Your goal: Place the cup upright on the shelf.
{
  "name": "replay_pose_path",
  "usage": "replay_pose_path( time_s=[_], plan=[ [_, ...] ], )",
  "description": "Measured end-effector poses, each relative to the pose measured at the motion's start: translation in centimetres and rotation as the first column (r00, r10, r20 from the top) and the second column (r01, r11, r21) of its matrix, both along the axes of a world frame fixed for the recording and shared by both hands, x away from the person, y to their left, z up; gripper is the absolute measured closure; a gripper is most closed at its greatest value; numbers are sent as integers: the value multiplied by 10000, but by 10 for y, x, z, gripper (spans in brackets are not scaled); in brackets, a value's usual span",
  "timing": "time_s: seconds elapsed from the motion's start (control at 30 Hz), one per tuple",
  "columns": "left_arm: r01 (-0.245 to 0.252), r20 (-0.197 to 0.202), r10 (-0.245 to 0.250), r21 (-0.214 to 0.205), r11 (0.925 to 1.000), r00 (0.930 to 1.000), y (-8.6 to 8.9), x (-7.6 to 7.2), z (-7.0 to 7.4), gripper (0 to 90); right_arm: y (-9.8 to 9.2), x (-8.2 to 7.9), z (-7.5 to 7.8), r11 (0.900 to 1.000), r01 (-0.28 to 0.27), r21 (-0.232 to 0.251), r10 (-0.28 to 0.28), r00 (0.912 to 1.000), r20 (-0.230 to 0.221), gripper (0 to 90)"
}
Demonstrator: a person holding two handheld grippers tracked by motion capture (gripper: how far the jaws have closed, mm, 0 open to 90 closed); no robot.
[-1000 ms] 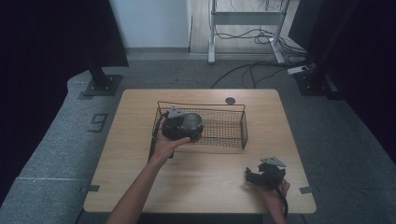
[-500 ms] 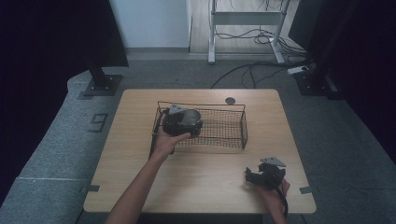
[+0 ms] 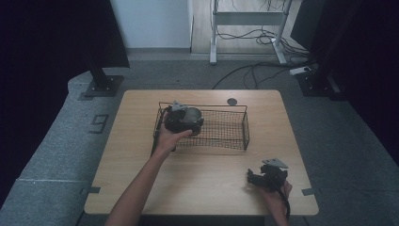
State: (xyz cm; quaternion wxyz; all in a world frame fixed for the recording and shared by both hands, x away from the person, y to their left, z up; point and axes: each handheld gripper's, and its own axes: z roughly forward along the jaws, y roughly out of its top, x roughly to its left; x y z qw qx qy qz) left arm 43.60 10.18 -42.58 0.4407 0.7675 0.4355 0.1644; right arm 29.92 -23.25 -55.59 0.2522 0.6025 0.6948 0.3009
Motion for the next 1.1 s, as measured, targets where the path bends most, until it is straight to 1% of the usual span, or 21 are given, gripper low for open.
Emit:
replay_pose_path(
  time_s=[0.17, 0.27, 0.33, 0.6, 0.67, 0.83, 0.97, 1.1],
  plan=[
    [-116, 33, 115, 183, 9998, 9999, 1, 7, -6, 151, 0, 0, 0, 10000, -1, -1, 1, 10000, 0, 37],
    [-199, -103, 202, 311, 9993, 9997, 3, 11, -10, 150, 0, 0, 0, 10000, -1, -1, 1, 10000, 1, 37],
    [-268, -183, 273, 293, 9992, 9995, 2, 14, -14, 150, 0, 0, 0, 10000, 1, 0, -1, 10000, -1, 37],
    [-209, -499, 225, 335, 9992, 9985, -4, 19, -28, 150, 0, 0, 0, 10000, -4, -3, 4, 10000, 1, 38],
    [-185, -583, 210, 426, 9989, 9981, -6, 21, -32, 150, 0, 0, 0, 10000, -7, -5, 7, 10000, 3, 38],
    [-279, -798, 316, 470, 9985, 9963, -4, 24, -40, 150, 0, 0, 0, 10000, -6, -3, 6, 10000, 3, 38],
    [-348, -843, 393, 537, 9979, 9957, -3, 25, -44, 150, 0, 0, 0, 10000, -4, -3, 4, 10000, 1, 38],
    [-489, -911, 554, 716, 9962, 9943, -3, 26, -49, 150, 0, 0, 0, 10000, -6, -5, 6, 10000, 2, 38]
  ],
)
